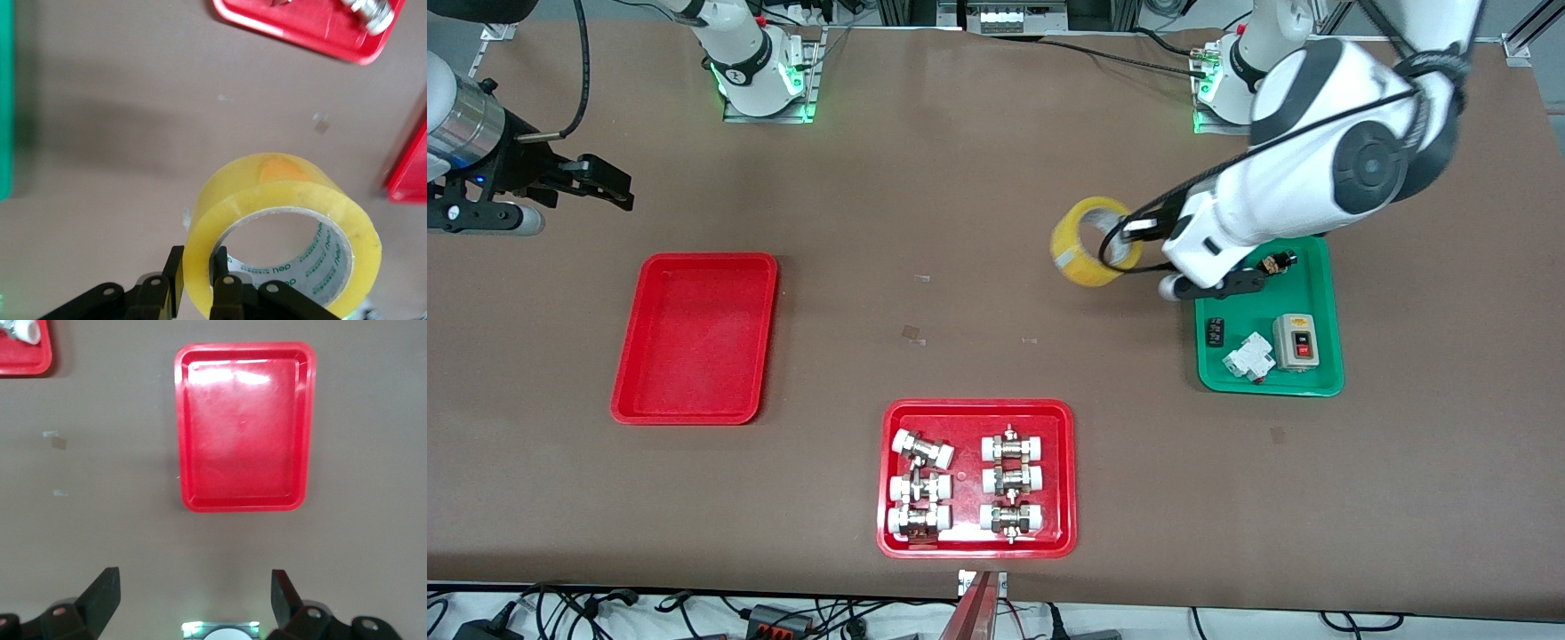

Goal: Left arm passes tape to right arm into tray
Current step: 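Carry the tape toward table middle while the right gripper reaches toward it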

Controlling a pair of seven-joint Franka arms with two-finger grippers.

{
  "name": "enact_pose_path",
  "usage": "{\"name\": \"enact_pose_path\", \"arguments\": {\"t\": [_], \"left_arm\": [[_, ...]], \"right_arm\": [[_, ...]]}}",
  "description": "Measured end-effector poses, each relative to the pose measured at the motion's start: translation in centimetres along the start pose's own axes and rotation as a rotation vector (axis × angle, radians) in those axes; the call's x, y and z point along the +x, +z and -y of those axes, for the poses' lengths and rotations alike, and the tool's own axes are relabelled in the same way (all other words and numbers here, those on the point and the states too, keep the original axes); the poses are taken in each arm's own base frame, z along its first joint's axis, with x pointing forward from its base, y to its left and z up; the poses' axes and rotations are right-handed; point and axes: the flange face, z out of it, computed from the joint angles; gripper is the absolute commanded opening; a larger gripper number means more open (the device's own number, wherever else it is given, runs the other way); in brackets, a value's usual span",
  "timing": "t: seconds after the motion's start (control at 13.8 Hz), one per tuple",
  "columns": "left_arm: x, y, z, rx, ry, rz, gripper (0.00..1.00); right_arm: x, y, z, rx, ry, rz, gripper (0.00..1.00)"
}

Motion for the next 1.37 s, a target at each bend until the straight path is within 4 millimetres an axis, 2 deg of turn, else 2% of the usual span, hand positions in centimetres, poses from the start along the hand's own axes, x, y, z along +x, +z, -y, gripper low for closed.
{"name": "enact_pose_path", "arguments": {"t": [0.22,0.36,0.65,0.94,1.16,1.37], "left_arm": [[-1.0,4.8,-4.5,-0.031,-0.159,0.013,0.00],[-0.9,6.5,-6.5,-0.046,-0.239,0.032,0.00],[0.3,8.0,-7.5,-0.139,-0.326,0.144,0.00],[-0.7,10.4,-9.9,-0.162,-0.426,0.137,0.00],[-0.8,11.7,-10.6,-0.166,-0.467,0.136,0.00],[-0.2,12.3,-10.3,-0.162,-0.478,0.139,0.00]], "right_arm": [[0.4,1.5,1.4,0.134,-0.015,0.070,1.00],[1.0,2.6,2.6,0.239,-0.046,0.105,1.00],[3.1,4.9,5.2,0.485,-0.106,0.139,1.00],[7.3,8.8,8.0,0.716,-0.140,0.081,1.00],[9.3,12.0,12.2,0.804,-0.115,0.056,1.00],[10.3,14.8,16.2,0.818,-0.104,0.032,1.00]]}}
